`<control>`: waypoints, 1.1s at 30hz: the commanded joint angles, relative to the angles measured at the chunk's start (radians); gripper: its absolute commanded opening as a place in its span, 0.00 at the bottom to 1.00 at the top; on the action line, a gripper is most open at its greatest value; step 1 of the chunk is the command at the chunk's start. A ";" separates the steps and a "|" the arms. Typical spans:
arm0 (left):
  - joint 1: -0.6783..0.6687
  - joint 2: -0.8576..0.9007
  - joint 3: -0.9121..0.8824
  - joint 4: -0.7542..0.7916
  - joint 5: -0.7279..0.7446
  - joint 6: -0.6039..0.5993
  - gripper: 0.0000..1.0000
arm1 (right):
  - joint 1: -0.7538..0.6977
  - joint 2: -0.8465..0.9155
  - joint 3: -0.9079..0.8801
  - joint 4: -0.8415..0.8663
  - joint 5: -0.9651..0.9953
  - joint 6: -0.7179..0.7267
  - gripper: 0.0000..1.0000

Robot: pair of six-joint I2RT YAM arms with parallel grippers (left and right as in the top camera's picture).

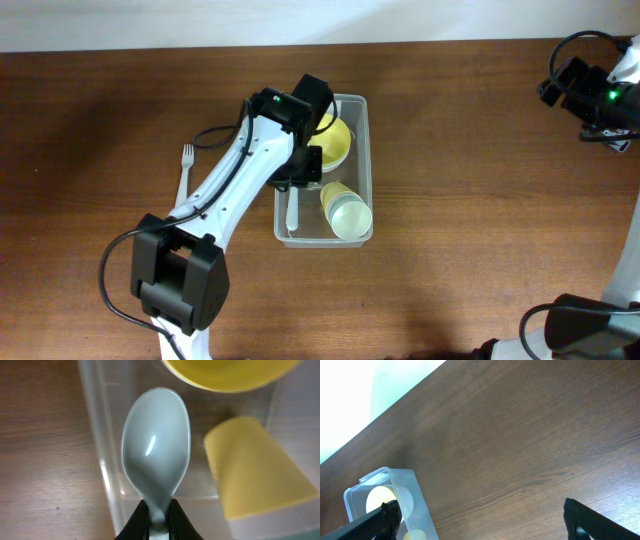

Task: Pack container
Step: 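Carry the spoon into the container and release it, then move the left gripper to the white fork and grasp it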

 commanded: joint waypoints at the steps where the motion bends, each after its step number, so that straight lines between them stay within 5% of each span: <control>1: -0.002 -0.002 -0.016 0.005 -0.081 -0.092 0.01 | -0.003 0.002 0.008 0.001 -0.002 0.005 0.99; 3: -0.002 -0.002 -0.027 0.019 -0.082 -0.092 0.01 | -0.003 0.002 0.008 0.001 -0.002 0.005 0.99; 4: -0.002 -0.002 -0.034 0.029 -0.082 -0.092 0.09 | -0.003 0.002 0.008 0.001 -0.002 0.005 0.99; 6: -0.001 -0.003 -0.035 0.048 -0.082 -0.091 0.55 | -0.003 0.002 0.008 0.001 -0.002 0.005 0.99; 13: 0.081 -0.029 0.122 -0.032 -0.088 -0.026 0.57 | -0.003 0.002 0.008 0.001 -0.002 0.005 0.99; 21: 0.317 -0.096 0.208 -0.144 -0.209 0.049 0.83 | -0.003 0.002 0.008 0.001 -0.002 0.005 0.99; 29: 0.486 -0.085 -0.062 0.078 -0.143 0.328 0.86 | -0.003 0.002 0.008 0.001 -0.002 0.005 0.99; 33: 0.534 -0.085 -0.249 0.231 -0.100 0.328 0.82 | -0.003 0.002 0.008 0.001 -0.002 0.005 0.99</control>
